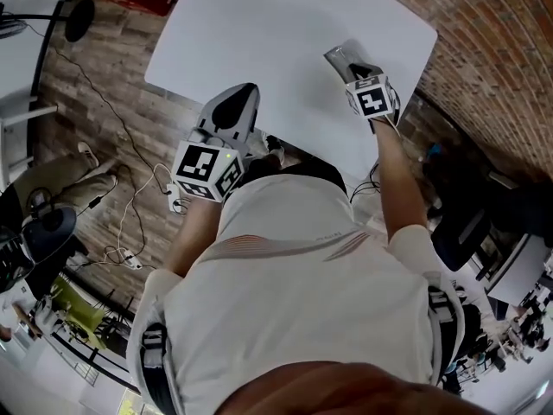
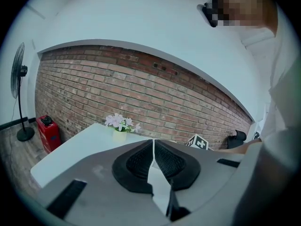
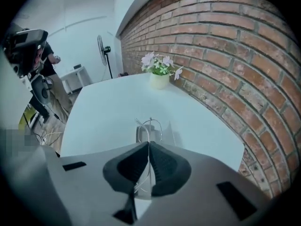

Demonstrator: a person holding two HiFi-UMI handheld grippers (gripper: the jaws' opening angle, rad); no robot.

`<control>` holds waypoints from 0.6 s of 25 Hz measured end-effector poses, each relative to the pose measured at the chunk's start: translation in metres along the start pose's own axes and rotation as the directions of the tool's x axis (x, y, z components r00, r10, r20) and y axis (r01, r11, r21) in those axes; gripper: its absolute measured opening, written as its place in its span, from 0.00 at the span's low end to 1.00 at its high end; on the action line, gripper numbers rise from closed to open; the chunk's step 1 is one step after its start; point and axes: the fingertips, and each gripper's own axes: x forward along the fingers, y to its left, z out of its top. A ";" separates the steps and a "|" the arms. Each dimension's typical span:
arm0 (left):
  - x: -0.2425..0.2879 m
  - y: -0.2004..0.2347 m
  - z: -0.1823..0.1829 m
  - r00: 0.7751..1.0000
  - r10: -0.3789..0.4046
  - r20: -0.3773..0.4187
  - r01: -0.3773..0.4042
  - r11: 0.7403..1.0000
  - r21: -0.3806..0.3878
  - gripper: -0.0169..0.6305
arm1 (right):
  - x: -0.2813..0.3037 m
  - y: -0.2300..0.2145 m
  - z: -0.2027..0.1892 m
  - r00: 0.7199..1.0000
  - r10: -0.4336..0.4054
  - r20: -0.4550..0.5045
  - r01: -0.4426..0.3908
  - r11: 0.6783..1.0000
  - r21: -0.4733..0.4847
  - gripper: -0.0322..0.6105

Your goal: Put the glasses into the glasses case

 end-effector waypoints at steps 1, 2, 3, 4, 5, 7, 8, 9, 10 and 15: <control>0.001 0.002 -0.001 1.000 0.001 -0.002 -0.001 1.000 -0.006 0.06 | 0.004 -0.001 -0.002 1.000 -0.003 -0.012 0.003 1.000 -0.005 0.15; 0.001 0.003 -0.002 1.000 0.001 -0.004 -0.001 1.000 -0.012 0.06 | 0.007 -0.002 -0.004 1.000 -0.007 -0.022 0.007 1.000 -0.008 0.15; 0.002 0.005 -0.003 1.000 0.001 -0.008 -0.001 1.000 -0.017 0.06 | 0.010 -0.002 -0.004 1.000 -0.008 -0.027 0.007 1.000 -0.009 0.15; 0.002 0.007 -0.004 1.000 0.001 -0.011 -0.001 1.000 -0.021 0.06 | 0.011 0.000 -0.003 1.000 -0.001 -0.027 0.001 1.000 -0.007 0.16; 0.002 0.007 -0.005 1.000 0.000 -0.014 0.000 1.000 -0.023 0.06 | 0.010 0.001 -0.002 1.000 0.010 -0.021 -0.010 1.000 -0.001 0.22; 0.002 0.007 -0.005 1.000 -0.004 -0.016 0.004 1.000 -0.023 0.06 | 0.003 0.002 0.005 1.000 0.017 0.009 -0.017 1.000 0.013 0.28; 0.003 0.007 -0.004 1.000 -0.008 -0.015 0.008 1.000 -0.022 0.06 | -0.003 0.000 0.010 0.999 0.009 0.033 -0.010 1.000 0.020 0.28; 0.004 0.006 -0.003 1.000 -0.014 -0.013 0.014 1.000 -0.024 0.06 | -0.012 -0.002 0.017 0.998 -0.003 0.064 0.001 1.000 0.030 0.28; 0.005 0.005 -0.002 1.000 -0.022 -0.011 0.021 0.999 -0.026 0.06 | -0.024 -0.005 0.025 0.995 -0.018 0.102 0.014 0.999 0.042 0.28; 0.007 -0.006 0.005 0.998 -0.063 0.009 0.063 0.998 -0.010 0.06 | -0.103 -0.016 0.063 0.942 -0.111 0.316 0.074 0.989 0.126 0.14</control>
